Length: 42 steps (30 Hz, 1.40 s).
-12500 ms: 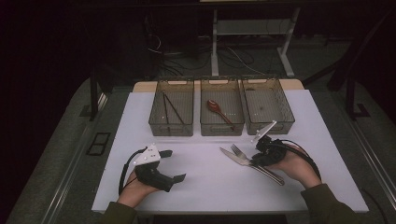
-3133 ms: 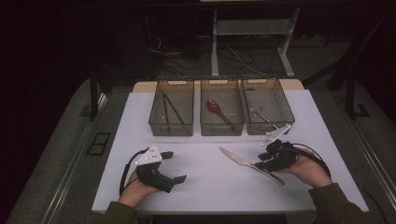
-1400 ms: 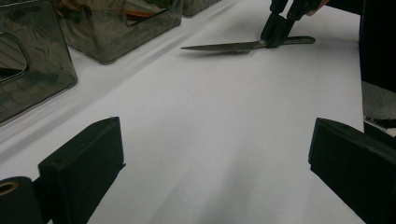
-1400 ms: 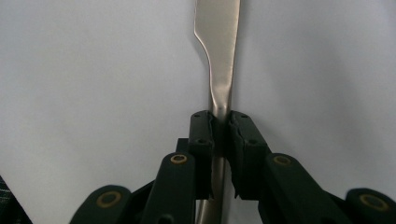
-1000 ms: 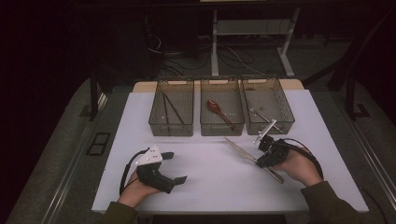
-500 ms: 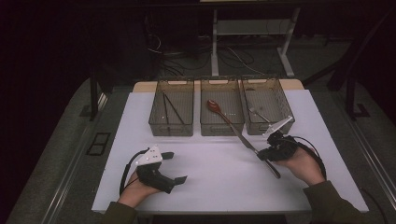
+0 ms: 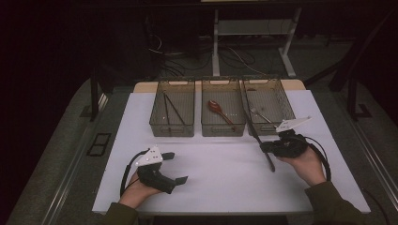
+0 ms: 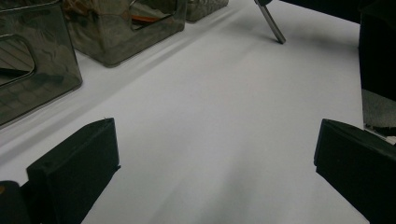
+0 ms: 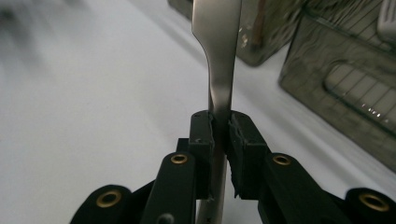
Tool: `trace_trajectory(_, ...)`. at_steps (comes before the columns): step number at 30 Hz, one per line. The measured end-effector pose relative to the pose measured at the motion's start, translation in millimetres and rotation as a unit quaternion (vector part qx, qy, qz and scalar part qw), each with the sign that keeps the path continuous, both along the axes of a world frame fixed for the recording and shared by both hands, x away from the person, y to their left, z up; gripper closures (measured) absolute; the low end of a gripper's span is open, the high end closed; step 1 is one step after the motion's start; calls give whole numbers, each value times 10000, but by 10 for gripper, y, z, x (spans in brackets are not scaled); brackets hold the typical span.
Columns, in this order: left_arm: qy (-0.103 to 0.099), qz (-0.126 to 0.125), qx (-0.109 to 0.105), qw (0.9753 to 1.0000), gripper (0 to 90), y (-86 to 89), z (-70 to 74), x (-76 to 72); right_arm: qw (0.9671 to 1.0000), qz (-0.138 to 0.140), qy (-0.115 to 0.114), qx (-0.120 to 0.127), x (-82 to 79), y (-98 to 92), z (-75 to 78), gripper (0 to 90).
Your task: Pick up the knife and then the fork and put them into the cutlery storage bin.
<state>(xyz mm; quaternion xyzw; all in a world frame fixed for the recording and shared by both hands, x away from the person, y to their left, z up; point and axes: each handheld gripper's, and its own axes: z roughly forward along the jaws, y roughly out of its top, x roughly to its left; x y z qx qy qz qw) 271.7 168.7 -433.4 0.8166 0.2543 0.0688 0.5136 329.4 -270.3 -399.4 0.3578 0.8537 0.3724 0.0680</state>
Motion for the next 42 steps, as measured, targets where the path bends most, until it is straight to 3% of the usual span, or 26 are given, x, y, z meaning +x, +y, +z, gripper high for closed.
trace_trajectory(6,-76,-61,38,9999,0,-27,-17,-1,9991,-84,-299,281,-23,-52,56,792)
trace_trajectory(20,-98,-44,42,9999,0,-24,-9,-4,9950,-302,-581,753,-12,-175,164,792)
trace_trajectory(42,-93,-47,44,9999,0,-36,-2,-14,9858,-750,-1041,1086,183,-369,409,792)
